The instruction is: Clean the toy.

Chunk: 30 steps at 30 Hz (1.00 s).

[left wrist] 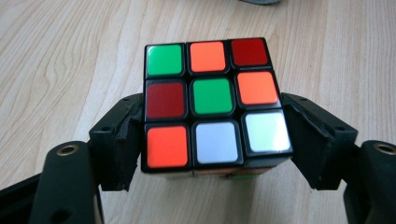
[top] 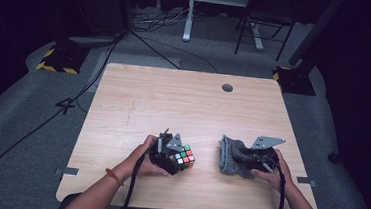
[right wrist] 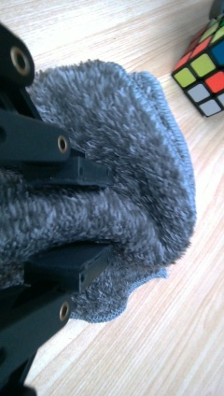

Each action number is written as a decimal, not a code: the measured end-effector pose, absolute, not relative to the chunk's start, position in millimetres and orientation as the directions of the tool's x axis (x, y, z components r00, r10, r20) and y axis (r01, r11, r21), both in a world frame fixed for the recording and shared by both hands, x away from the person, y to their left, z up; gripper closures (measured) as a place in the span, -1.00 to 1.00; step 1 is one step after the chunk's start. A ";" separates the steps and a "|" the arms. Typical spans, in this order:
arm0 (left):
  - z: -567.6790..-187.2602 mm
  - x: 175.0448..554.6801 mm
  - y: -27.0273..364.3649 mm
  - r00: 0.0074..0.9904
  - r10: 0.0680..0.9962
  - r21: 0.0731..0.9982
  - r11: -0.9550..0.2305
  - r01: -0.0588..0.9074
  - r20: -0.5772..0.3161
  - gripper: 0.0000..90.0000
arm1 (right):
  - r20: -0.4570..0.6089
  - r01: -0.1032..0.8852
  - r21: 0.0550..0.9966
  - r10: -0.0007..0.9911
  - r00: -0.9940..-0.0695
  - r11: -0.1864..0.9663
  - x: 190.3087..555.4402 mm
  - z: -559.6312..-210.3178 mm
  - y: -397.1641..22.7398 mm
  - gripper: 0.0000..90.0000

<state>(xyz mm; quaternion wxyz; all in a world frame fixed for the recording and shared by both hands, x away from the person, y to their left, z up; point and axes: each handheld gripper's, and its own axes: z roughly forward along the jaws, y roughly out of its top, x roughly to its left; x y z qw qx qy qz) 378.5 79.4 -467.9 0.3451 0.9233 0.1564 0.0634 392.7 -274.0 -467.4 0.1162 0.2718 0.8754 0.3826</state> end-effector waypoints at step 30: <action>-462.3 334.5 97.4 0.955 0.297 0.644 -0.732 0.221 0.010 -0.58 | -0.105 0.167 0.766 0.377 -0.920 0.621 343.7 -454.2 -201.7 -0.15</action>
